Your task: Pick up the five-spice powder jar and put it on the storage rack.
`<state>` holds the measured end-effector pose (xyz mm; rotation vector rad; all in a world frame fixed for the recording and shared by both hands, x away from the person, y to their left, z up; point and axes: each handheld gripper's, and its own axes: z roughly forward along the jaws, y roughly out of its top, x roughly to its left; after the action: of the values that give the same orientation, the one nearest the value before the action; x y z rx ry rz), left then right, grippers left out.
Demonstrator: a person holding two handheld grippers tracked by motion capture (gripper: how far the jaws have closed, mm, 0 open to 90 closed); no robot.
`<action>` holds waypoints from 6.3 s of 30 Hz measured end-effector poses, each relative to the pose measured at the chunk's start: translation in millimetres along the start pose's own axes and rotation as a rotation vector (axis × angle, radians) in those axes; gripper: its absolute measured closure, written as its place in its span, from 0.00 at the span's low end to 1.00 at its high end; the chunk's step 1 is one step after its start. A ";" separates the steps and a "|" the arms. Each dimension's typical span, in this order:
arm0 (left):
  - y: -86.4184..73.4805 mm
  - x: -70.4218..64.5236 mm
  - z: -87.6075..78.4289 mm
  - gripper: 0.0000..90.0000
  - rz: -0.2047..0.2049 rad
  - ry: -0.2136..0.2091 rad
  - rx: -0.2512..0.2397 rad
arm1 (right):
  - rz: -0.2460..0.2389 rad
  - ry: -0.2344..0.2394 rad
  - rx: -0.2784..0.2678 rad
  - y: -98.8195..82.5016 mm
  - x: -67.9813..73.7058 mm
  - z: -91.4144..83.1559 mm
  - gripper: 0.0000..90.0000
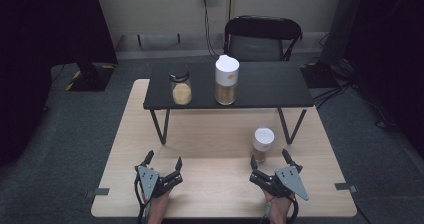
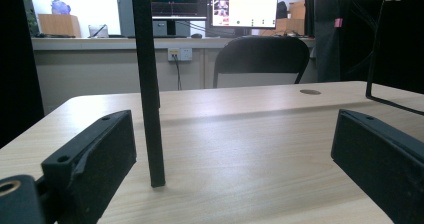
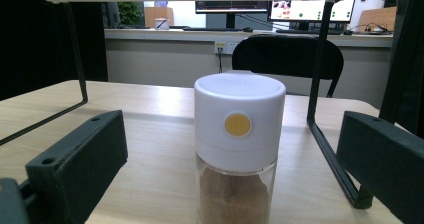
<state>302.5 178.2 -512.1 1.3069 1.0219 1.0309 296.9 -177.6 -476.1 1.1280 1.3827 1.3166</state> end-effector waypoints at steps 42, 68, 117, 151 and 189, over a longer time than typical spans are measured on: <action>0.0 0.1 -0.3 0.04 0.001 0.001 0.001 | -0.002 0.010 -0.004 31.4 -0.6 29.2 0.05; 0.0 0.1 -0.3 0.04 0.001 0.001 0.001 | 0.035 -0.003 0.092 14.1 -6.9 56.3 0.11; 0.0 0.2 -0.5 0.04 0.001 0.000 0.000 | 0.036 -0.002 0.181 -1.2 -10.7 64.3 0.33; 0.0 0.1 -0.6 0.04 0.001 0.002 0.000 | 0.023 0.013 0.145 14.4 -9.4 51.4 0.34; 0.0 0.2 -0.6 0.04 0.002 0.001 0.001 | -0.015 0.052 0.121 47.8 -1.2 37.3 0.34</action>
<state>302.0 178.5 -512.0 1.3079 1.0226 1.0328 335.5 -170.8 -429.7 1.1681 1.5229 1.2743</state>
